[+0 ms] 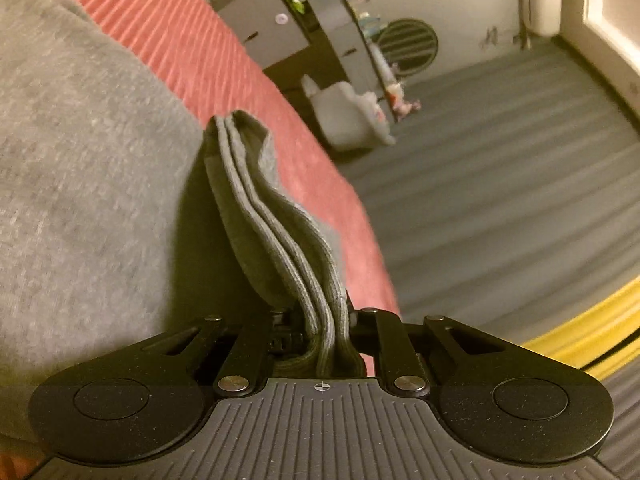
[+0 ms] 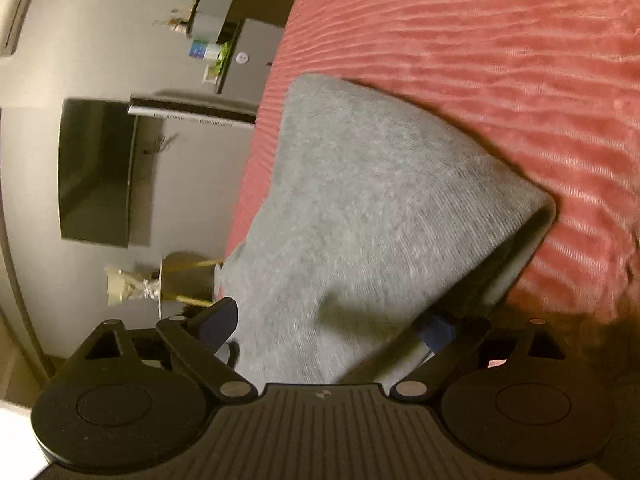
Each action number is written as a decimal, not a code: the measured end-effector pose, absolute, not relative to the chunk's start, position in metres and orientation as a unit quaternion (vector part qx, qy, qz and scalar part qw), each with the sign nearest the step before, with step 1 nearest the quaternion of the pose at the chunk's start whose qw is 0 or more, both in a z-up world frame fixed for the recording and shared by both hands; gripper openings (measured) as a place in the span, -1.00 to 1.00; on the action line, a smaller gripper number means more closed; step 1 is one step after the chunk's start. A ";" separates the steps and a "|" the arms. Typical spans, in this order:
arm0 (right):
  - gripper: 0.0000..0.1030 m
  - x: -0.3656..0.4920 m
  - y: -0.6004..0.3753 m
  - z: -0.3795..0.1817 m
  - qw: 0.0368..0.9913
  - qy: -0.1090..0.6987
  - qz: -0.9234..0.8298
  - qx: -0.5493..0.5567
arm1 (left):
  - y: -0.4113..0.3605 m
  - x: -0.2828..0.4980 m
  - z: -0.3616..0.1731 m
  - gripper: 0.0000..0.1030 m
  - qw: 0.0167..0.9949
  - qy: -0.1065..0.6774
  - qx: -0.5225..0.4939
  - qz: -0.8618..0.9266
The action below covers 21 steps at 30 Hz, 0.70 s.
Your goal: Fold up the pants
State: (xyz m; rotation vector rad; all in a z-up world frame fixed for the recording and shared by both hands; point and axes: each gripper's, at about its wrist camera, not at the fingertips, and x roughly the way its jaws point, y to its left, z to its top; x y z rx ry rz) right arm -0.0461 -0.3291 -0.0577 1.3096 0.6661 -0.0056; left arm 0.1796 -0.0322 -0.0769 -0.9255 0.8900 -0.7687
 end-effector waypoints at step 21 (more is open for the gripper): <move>-0.51 -0.043 -0.352 -0.074 0.718 0.298 -0.170 0.605 | -0.014 0.183 -0.066 -0.72 0.752 0.429 -0.386 -0.320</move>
